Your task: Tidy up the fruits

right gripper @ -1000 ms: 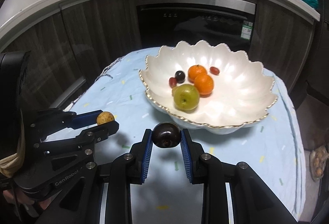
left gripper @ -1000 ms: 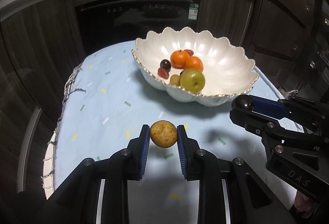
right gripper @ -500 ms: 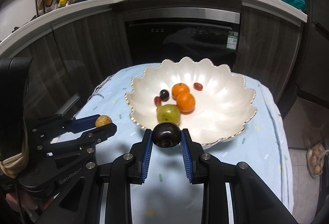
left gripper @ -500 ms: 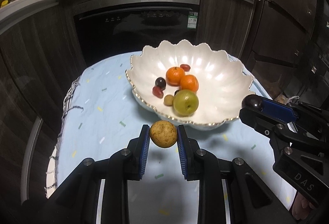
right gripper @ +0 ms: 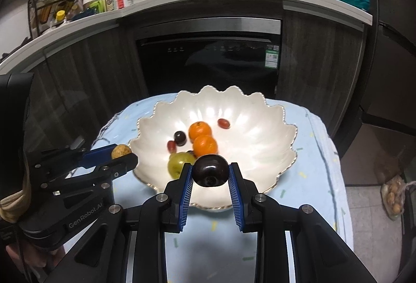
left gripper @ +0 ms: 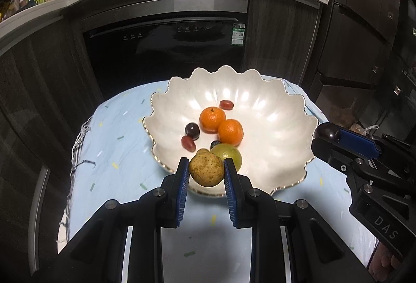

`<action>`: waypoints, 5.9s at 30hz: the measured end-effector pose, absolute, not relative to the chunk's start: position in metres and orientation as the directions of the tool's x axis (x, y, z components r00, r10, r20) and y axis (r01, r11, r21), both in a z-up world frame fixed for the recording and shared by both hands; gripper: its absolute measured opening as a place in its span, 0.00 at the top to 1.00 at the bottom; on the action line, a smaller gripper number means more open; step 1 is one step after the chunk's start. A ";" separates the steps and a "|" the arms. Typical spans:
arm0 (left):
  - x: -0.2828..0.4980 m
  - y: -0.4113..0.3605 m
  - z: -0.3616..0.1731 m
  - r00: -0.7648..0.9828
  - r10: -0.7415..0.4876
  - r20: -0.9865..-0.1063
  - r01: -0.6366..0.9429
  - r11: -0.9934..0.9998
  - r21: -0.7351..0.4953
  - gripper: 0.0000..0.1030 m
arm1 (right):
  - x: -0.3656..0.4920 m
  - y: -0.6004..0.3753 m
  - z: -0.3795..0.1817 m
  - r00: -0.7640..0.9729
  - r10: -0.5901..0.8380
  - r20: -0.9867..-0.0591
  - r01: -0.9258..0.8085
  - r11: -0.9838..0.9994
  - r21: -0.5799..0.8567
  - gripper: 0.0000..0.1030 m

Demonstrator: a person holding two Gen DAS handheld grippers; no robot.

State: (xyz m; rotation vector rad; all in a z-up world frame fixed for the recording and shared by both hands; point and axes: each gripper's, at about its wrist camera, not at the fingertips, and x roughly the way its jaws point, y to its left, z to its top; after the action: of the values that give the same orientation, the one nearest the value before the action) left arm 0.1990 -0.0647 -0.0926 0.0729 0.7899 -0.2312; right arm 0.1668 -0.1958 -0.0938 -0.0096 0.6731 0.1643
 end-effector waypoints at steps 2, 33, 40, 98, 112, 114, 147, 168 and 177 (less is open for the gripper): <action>0.205 -0.066 -0.093 0.680 -0.178 -0.711 0.233 0.972 -0.021 0.74 | 0.171 -0.199 -0.093 0.771 0.138 -0.622 -0.144 0.989 0.041 0.71; 0.289 -0.063 -0.122 0.633 -0.144 -0.761 0.186 0.982 -0.032 0.74 | 0.248 -0.227 -0.121 0.704 -0.016 -0.710 0.008 1.000 -0.014 0.71; 0.290 -0.060 -0.123 0.631 -0.135 -0.764 0.167 0.985 -0.037 0.54 | 0.252 -0.226 -0.124 0.692 -0.019 -0.721 0.003 1.000 -0.023 0.71; 0.144 -0.023 -0.037 0.763 -0.047 -0.645 0.070 0.997 0.011 0.05 | 0.114 -0.208 -0.048 0.822 -0.083 -0.564 0.088 0.996 -0.018 0.22; 0.083 -0.014 -0.055 0.763 -0.029 -0.646 0.067 0.997 0.035 0.04 | 0.061 -0.202 -0.066 0.823 -0.083 -0.563 0.089 0.996 -0.017 0.22; 0.075 -0.015 -0.056 0.768 -0.034 -0.640 0.073 0.997 0.035 0.04 | 0.052 -0.204 -0.069 0.823 -0.093 -0.561 0.101 0.995 -0.018 0.22; 0.005 -0.006 -0.080 0.799 -0.013 -0.602 0.052 0.997 0.048 0.00 | -0.010 -0.206 -0.089 0.845 -0.116 -0.522 0.126 0.992 -0.015 0.15; 0.003 -0.006 -0.081 0.805 -0.015 -0.593 0.047 0.998 0.038 0.00 | -0.010 -0.210 -0.087 0.849 -0.119 -0.514 0.133 0.991 -0.009 0.15; 0.003 -0.006 -0.081 0.804 -0.015 -0.594 0.047 0.998 0.038 0.00 | -0.011 -0.211 -0.087 0.849 -0.118 -0.514 0.132 0.991 -0.009 0.15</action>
State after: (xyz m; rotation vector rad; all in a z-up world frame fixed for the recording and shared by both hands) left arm 0.0032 -0.0058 -0.0808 0.0514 0.6353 -0.0333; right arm -0.0106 -0.2107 -0.0875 0.0273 0.5400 -0.1319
